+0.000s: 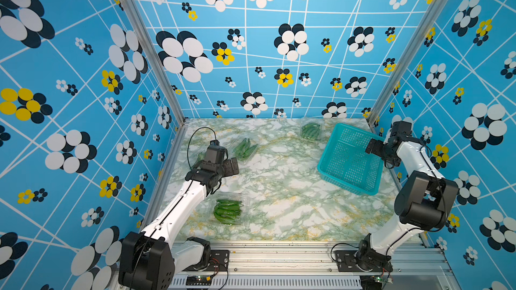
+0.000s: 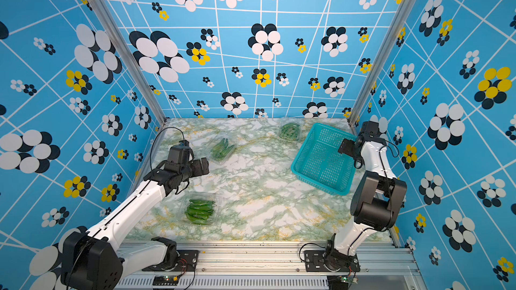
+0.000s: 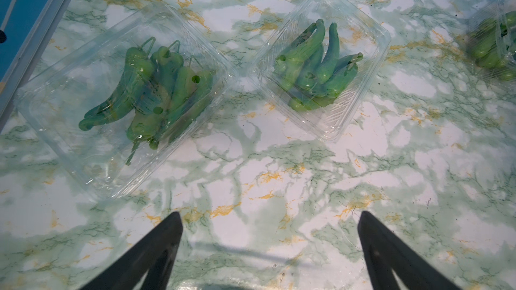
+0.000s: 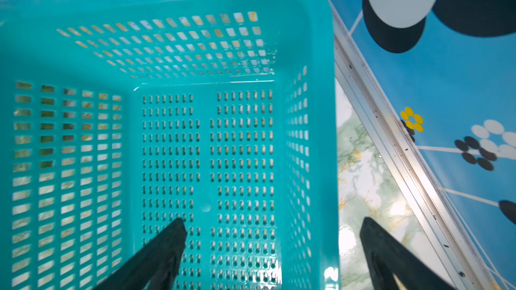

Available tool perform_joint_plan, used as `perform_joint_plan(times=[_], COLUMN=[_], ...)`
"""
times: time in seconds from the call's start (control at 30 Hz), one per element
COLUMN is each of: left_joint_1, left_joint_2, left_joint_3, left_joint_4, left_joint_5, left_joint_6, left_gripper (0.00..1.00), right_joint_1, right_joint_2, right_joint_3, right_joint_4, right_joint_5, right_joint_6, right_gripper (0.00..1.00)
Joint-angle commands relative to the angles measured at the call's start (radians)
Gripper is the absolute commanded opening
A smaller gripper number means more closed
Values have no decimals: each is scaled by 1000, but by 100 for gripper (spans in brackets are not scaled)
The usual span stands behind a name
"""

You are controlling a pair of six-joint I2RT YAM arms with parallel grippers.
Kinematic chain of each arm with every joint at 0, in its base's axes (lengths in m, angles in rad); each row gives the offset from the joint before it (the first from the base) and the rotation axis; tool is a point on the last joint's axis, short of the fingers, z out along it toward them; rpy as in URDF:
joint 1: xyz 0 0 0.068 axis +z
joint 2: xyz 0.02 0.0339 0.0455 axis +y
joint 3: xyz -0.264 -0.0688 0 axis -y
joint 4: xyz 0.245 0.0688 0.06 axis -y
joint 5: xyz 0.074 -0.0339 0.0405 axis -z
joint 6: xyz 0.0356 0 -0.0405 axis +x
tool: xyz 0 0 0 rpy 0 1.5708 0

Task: Take small green peppers out of containers
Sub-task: Move the basket to the center of the board, then move the packing box to the center of the board.

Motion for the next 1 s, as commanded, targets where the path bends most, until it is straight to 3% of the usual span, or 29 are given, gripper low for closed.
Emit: perform_joint_plan(times=[0.0, 0.27, 0.6, 0.77, 0.97], left_joint_1=[4, -6, 2, 30, 93], left_joint_2=[-16, 25, 275, 441, 575], left_joint_3=[-5, 50, 329, 500, 610], left_joint_4=[-22, 12, 3, -26, -16], left_joint_5=[13, 50, 25, 81, 186], left_joint_6=[-10, 13, 156, 200, 180], left_gripper=[100, 99, 100, 100, 99], right_joint_1=[79, 253, 576, 693, 768], right_joint_2=[-61, -125, -100, -21, 113], right_joint_3=[-33, -55, -6, 86, 184], right_joint_4=[22, 27, -29, -26, 53], right_joint_5=[57, 197, 296, 215, 24], right_joint_6=[-8, -30, 1, 60, 170], right_gripper=[99, 99, 99, 99, 99])
